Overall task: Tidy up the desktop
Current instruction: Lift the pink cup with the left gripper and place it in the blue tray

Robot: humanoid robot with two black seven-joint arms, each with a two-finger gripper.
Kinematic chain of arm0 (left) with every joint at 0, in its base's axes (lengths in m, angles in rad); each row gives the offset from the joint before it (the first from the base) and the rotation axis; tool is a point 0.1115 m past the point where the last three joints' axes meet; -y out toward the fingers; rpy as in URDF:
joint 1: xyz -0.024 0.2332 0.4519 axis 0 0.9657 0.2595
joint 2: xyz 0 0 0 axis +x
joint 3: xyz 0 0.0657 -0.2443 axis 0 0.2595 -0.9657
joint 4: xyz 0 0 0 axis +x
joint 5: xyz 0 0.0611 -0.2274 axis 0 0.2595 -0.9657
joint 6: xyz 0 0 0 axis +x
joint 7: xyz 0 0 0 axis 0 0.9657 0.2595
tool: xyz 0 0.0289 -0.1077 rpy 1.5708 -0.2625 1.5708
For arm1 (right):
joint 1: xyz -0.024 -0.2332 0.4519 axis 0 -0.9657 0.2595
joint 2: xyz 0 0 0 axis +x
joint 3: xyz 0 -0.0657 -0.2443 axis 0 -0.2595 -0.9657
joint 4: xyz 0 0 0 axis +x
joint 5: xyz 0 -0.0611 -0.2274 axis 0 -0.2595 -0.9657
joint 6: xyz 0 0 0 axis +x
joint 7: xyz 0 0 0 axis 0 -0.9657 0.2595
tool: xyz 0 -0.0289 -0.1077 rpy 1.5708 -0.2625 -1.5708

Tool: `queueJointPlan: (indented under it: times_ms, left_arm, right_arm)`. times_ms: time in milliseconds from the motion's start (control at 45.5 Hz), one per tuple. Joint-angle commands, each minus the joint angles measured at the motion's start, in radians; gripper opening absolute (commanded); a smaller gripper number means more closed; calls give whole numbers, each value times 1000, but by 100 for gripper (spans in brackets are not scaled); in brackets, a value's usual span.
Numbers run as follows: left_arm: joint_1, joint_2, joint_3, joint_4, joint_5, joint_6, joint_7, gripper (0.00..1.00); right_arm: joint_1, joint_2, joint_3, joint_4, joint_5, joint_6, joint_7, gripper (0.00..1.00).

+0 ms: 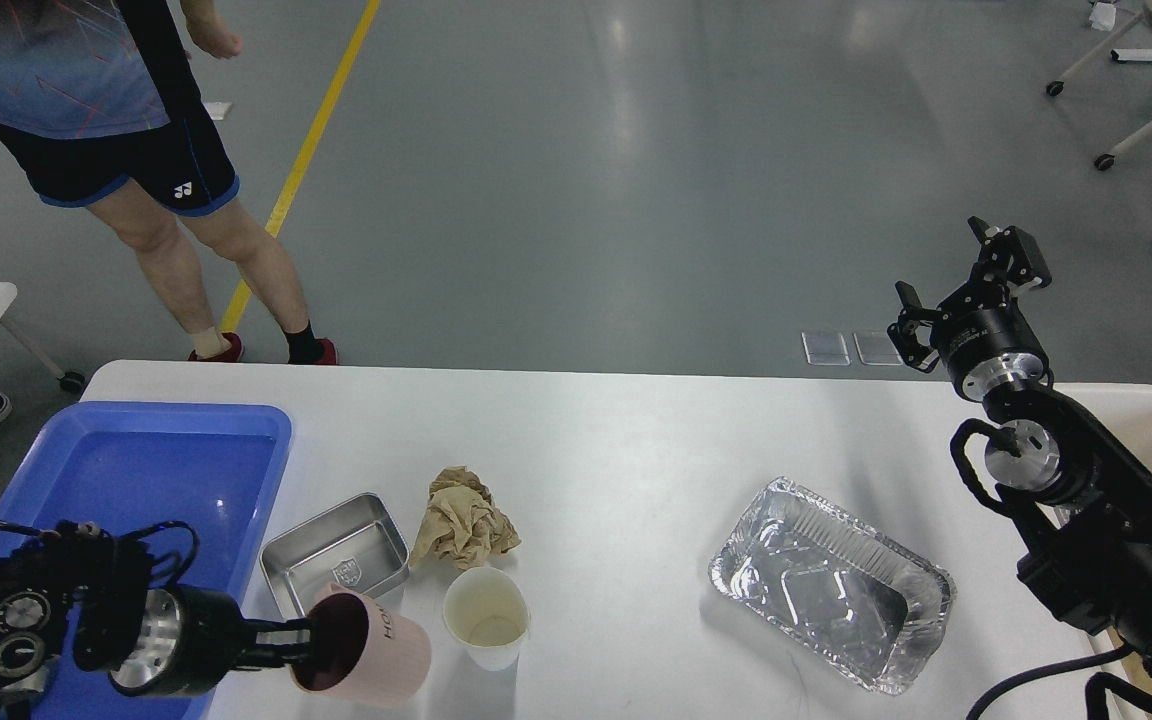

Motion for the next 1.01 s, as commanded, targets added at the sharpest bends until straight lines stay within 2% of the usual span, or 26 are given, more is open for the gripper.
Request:
queueJointPlan:
  times_ms: [0,285,439,527,659,790,944,988]
  left_arm:
    - [3,121,-106,-9,-33,-37,-1,0]
    - [-2,427,-332,-2,-223,-189,-10,0]
    - [-2,586,-341,5,-347,-220,-11,1]
    - [-2,635,-343,9,-378,-258,-11,1]
    - [-2,645,-341,17,-381,-260,-11,1]
    - [7,597,-312,41,-380,-238,-2,2]
    - [17,508,-205,150,-361,-175,2,2]
    - [17,442,-163,199,-343,-154,4,2]
  right_arm:
    - [0,1,0,0,0,-1,0,100]
    - [3,7,0,0,0,-4,0,100]
    - [2,9,0,0,0,-4,2,100]
    - [0,7,2,-2,0,-4,3,100]
    - [-3,10,2,-2,0,-3,3,100]
    - [-3,10,2,-2,0,-4,3,100]
    - [-3,9,2,-2,0,-3,3,100]
    - [-3,10,2,-2,0,-3,3,100]
